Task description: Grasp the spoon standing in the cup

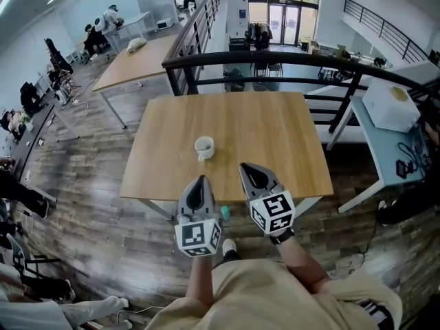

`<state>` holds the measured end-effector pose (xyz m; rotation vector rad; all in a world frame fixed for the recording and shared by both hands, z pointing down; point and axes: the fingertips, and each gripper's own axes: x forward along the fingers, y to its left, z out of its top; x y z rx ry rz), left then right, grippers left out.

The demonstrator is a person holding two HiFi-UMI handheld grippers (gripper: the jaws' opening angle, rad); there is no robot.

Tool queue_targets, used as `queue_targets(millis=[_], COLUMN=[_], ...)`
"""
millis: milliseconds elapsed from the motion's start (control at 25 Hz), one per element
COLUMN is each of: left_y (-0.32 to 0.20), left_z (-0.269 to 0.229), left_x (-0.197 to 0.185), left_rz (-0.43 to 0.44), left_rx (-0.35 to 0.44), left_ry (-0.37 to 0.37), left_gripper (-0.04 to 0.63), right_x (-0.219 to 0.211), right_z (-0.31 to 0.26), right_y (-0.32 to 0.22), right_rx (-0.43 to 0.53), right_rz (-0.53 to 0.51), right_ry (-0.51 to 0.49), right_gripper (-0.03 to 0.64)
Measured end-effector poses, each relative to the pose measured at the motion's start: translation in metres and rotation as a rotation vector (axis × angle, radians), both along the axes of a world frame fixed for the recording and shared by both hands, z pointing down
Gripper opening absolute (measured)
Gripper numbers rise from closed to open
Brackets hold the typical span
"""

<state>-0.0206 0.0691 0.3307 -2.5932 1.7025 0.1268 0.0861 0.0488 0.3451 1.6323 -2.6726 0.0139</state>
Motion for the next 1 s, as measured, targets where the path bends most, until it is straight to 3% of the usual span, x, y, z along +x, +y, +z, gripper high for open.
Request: queue_targets(millis=[440, 1000], left_y=[-0.115, -0.202], left_z=[0.025, 0.107], left_x=[-0.064, -0.078], left_rz=[0.011, -0.024], left_rx=[-0.022, -0.222], left_ry=[-0.013, 0.011], left_gripper=[0.005, 0.005], right_x=[-0.064, -0.094], right_z=[0.022, 0.116], right_y=[-0.114, -0.207], right_rx=[-0.022, -0.240], right_rz=[0.004, -0.103], right_ry=[-0.004, 0.080], right_gripper=[0.015, 0.015])
